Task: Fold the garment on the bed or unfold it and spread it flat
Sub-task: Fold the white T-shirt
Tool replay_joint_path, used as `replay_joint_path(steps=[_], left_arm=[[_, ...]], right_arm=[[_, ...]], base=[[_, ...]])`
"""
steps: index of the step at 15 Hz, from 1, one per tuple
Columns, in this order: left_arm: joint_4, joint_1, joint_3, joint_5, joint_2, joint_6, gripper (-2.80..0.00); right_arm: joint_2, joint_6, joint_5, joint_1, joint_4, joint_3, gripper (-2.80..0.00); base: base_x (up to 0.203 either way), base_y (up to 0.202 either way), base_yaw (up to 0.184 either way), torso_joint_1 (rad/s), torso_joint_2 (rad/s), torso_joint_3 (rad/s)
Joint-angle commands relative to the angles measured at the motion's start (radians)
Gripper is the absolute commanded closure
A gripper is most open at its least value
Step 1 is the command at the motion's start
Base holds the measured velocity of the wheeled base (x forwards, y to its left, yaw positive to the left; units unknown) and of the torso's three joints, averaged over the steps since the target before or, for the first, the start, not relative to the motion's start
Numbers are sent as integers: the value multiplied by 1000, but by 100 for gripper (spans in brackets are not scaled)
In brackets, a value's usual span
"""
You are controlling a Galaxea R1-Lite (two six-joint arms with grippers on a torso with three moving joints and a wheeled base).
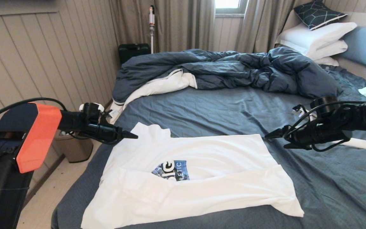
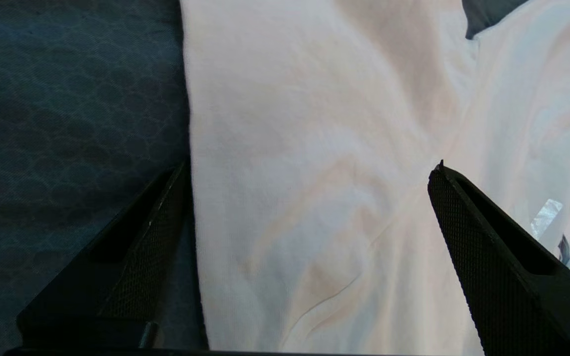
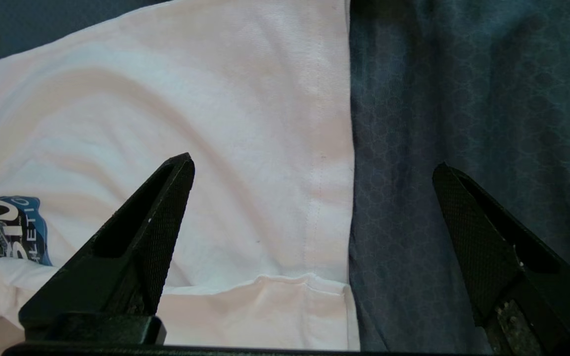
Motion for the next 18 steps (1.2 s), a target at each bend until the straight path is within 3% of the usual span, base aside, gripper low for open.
replay_joint_path(steps=[1,12,18], left_arm=[[-2,-2,0,-2,5,1,0],[2,-2,2,-4,5,4,0],[-1,-4,2,-2,3,4,0]], right_arm=[[-3,1,3,0,1,2,-280],[2,1,2,0,1,-3,-280],[54,9,4,3,3,-91,-280]], base=[[0,0,0,0,0,0],[0,0,0,0,0,0],[0,0,0,0,0,0]])
